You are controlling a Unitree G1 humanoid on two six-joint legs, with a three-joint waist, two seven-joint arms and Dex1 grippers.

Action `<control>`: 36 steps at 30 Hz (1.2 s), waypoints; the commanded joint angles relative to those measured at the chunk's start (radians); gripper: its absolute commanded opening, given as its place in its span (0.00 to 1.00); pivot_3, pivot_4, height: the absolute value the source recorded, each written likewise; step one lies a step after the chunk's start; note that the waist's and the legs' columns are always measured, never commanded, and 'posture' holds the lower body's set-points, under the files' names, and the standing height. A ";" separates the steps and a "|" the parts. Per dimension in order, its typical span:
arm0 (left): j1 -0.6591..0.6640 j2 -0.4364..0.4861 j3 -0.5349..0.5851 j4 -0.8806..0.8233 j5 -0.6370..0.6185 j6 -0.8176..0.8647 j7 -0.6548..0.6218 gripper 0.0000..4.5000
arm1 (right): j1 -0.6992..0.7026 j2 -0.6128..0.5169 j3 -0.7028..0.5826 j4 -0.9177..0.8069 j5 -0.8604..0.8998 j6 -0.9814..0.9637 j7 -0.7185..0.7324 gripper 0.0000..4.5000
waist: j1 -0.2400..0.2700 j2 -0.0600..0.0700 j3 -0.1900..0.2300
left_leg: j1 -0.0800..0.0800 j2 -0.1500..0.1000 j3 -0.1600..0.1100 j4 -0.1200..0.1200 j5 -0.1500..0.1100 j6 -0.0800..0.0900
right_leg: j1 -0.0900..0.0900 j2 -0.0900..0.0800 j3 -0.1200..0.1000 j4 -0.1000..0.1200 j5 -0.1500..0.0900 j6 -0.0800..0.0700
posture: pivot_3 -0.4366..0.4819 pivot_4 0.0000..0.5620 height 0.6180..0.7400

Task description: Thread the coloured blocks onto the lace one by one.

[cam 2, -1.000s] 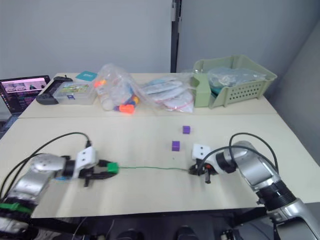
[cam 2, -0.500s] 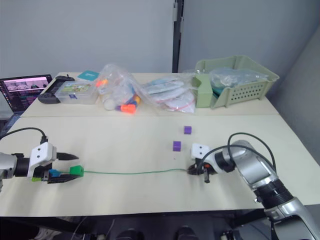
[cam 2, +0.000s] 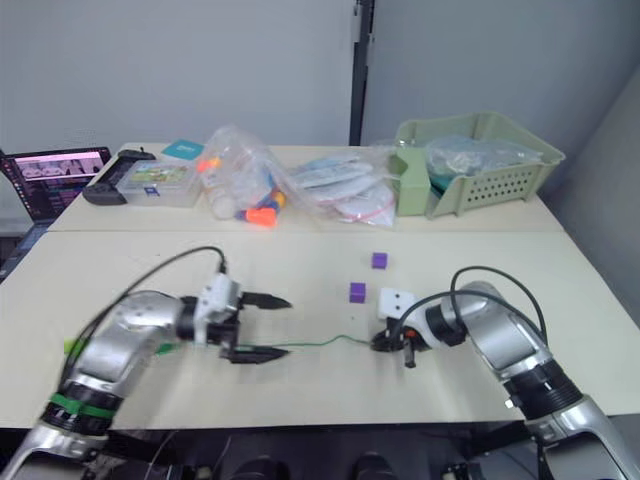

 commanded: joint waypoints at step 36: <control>-0.149 -0.336 -0.161 0.390 0.203 -0.198 0.034 0.01 | 0.029 -0.015 -0.015 -0.109 0.023 0.089 -0.021 0.00 | 0.000 0.000 0.000 | -0.002 -0.001 -0.001 0.001 0.000 0.000 | 0.000 -0.001 0.000 -0.001 0.000 0.001 | 0.48 0.27 1.00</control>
